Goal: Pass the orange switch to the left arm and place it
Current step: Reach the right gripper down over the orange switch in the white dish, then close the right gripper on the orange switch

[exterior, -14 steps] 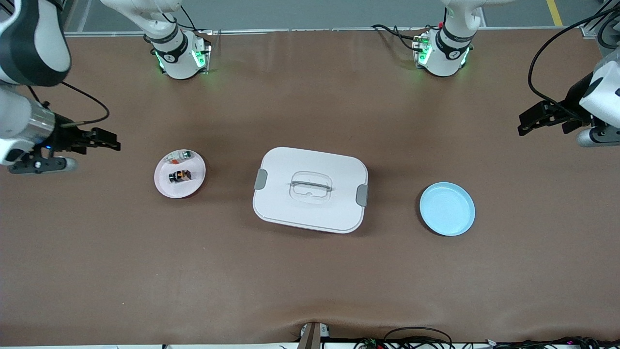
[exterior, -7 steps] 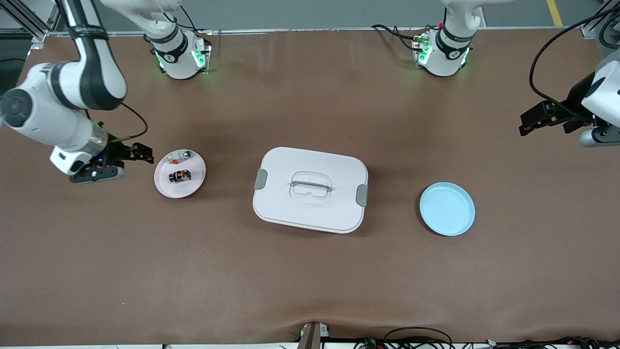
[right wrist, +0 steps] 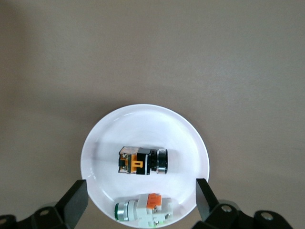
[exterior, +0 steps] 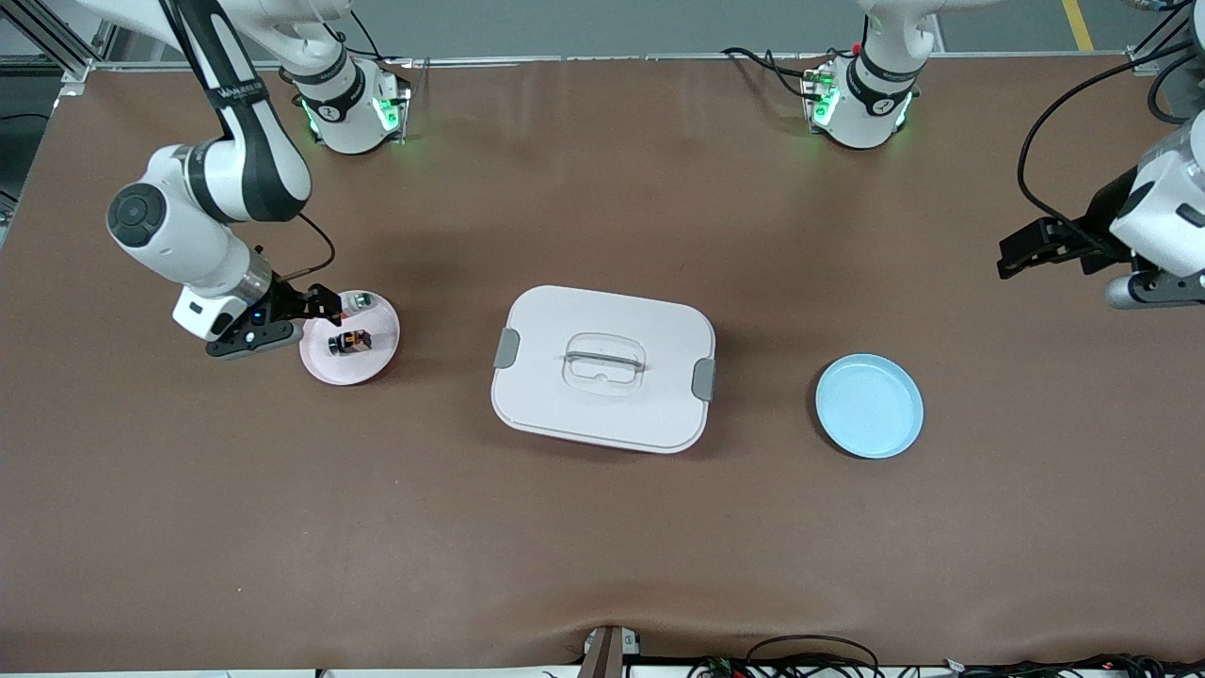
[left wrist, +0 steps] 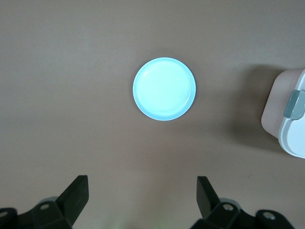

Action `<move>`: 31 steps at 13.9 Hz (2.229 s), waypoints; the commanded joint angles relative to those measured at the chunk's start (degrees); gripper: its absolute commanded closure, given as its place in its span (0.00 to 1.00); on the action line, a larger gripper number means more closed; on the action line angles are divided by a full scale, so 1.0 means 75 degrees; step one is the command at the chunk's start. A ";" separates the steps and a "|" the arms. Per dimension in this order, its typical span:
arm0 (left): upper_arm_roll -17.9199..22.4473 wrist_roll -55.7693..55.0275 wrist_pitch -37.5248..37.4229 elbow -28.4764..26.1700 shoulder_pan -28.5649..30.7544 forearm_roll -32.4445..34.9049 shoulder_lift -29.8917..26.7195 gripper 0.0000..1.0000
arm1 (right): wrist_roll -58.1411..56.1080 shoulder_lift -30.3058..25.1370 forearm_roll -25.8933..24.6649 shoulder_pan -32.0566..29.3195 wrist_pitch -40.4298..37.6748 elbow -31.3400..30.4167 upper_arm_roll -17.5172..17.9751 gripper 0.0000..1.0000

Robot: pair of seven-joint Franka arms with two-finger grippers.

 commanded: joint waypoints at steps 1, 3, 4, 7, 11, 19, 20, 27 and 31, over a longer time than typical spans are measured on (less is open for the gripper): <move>-0.0038 -0.0085 0.0075 0.0033 0.0000 -0.0104 0.0061 0.00 | -0.0158 0.0570 0.0043 0.0020 0.0816 -0.0247 -0.0023 0.00; -0.0038 -0.0073 0.0087 0.0033 0.0011 -0.0104 0.0038 0.00 | -0.0158 0.0946 0.0043 0.0020 0.1206 -0.0354 -0.0023 0.00; -0.0038 -0.0073 0.0075 0.0044 0.0011 -0.0104 0.0038 0.00 | -0.0158 0.0994 0.0043 0.0031 0.1207 -0.0354 -0.0023 0.00; -0.0038 -0.0085 0.0075 0.0045 0.0023 -0.0093 0.0038 0.00 | -0.0065 0.1135 0.0043 0.0102 0.1230 -0.0354 -0.0023 0.00; -0.0038 -0.0038 0.0075 0.0033 0.0070 -0.0104 0.0038 0.00 | -0.0030 0.1381 0.0066 0.0114 0.1463 -0.0330 -0.0011 0.00; -0.0027 -0.0038 0.0063 -0.0014 0.0070 -0.0081 0.0014 0.00 | 0.0885 0.1592 0.0102 0.0524 0.1793 -0.0342 -0.0023 0.00; -0.0027 -0.0038 0.0063 -0.0014 0.0082 -0.0081 0.0026 0.00 | 0.0838 0.1592 0.0090 0.0524 0.1793 -0.0342 -0.0023 0.00; -0.0027 -0.0003 0.0075 -0.0002 0.0082 -0.0057 0.0026 0.00 | 0.0756 0.1604 0.0031 0.0383 0.1793 -0.0330 -0.0034 0.67; -0.0027 0.0020 0.0064 -0.0014 0.0070 -0.0057 -0.0009 0.00 | 0.0826 0.1534 0.0043 0.0056 0.1617 -0.0284 -0.0023 1.00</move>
